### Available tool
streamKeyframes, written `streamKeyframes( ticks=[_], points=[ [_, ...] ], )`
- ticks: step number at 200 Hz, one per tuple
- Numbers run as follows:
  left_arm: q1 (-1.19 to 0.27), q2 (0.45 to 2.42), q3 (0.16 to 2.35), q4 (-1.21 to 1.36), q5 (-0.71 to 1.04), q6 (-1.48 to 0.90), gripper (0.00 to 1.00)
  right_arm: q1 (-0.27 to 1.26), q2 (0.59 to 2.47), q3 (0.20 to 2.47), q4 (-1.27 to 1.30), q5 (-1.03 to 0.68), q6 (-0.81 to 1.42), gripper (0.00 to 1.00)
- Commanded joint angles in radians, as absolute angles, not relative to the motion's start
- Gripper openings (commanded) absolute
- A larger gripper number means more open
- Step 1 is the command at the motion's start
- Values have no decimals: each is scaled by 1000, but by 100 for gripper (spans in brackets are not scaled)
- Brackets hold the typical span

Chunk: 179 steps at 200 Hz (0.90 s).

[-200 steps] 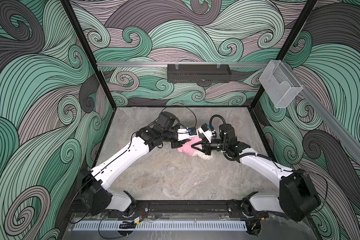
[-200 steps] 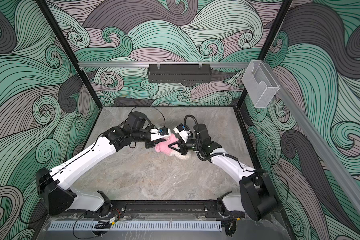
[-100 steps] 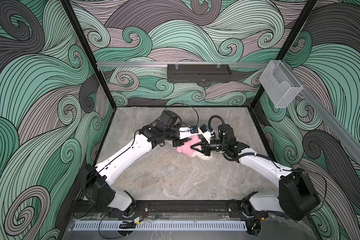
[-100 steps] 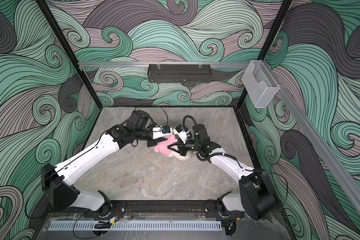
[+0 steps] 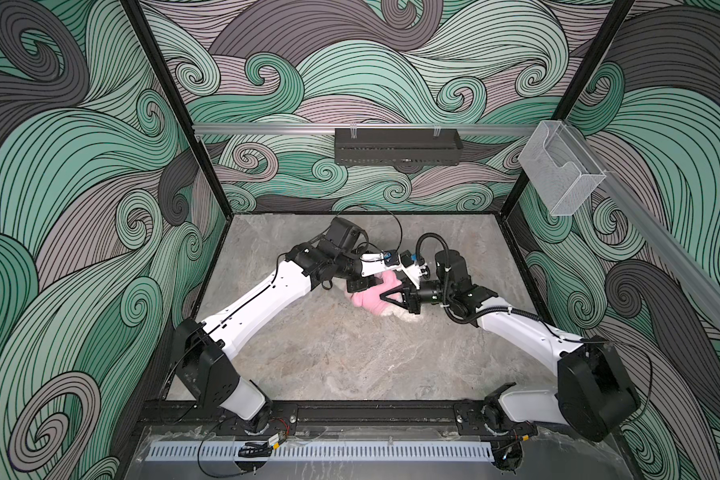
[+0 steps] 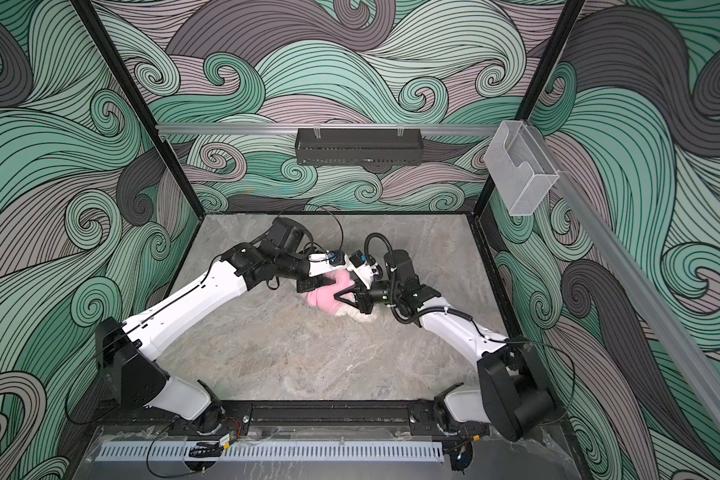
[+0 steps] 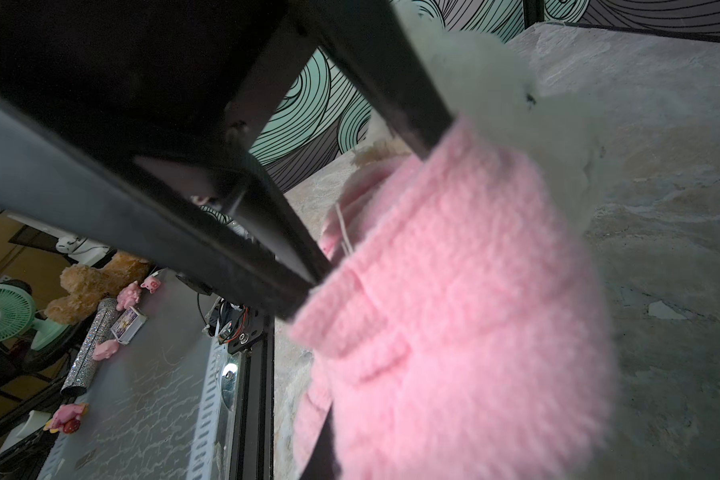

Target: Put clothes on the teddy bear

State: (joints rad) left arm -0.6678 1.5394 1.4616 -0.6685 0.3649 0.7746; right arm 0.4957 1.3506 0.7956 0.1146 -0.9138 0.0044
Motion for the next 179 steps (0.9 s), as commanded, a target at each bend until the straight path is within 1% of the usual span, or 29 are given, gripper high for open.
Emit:
streamKeyframes(
  ticks=[1,24,35,55,66,87,96,104,112,128,143,154,170,179],
  points=[
    [-655,1610,1506,-859,420,781,49,518,1285,814,255,-1032,-74,0],
    [-653,1648,1538,-952,501,776,54,518,1273,815,300,-1026,-71,0],
    [-653,1663,1550,-990,525,769,61,518,1267,812,329,-1022,-67,0],
    [-654,1690,1556,-1037,576,771,61,516,1259,807,391,-1010,-47,0],
    [-652,1699,1554,-1045,613,775,55,517,1258,805,425,-1003,-31,0],
    [-652,1717,1550,-1044,721,800,37,517,1266,805,501,-999,16,0],
    [-652,1720,1546,-1035,760,792,27,517,1272,809,520,-996,30,0],
    [-652,1720,1545,-1026,784,780,15,517,1273,813,517,-980,34,0],
    [-652,1712,1544,-1017,798,772,0,511,1273,814,508,-957,34,0],
    [-645,1671,1523,-949,765,690,0,491,1273,807,479,-923,46,0],
    [-628,1587,1447,-777,703,581,0,466,1275,787,461,-897,84,0],
    [-610,1511,1365,-621,631,460,0,453,1273,770,438,-880,105,7],
    [-594,1402,1246,-395,538,346,0,446,1262,756,373,-847,109,22],
    [-577,1367,1214,-334,527,294,0,445,1254,756,331,-830,109,29]
  ],
)
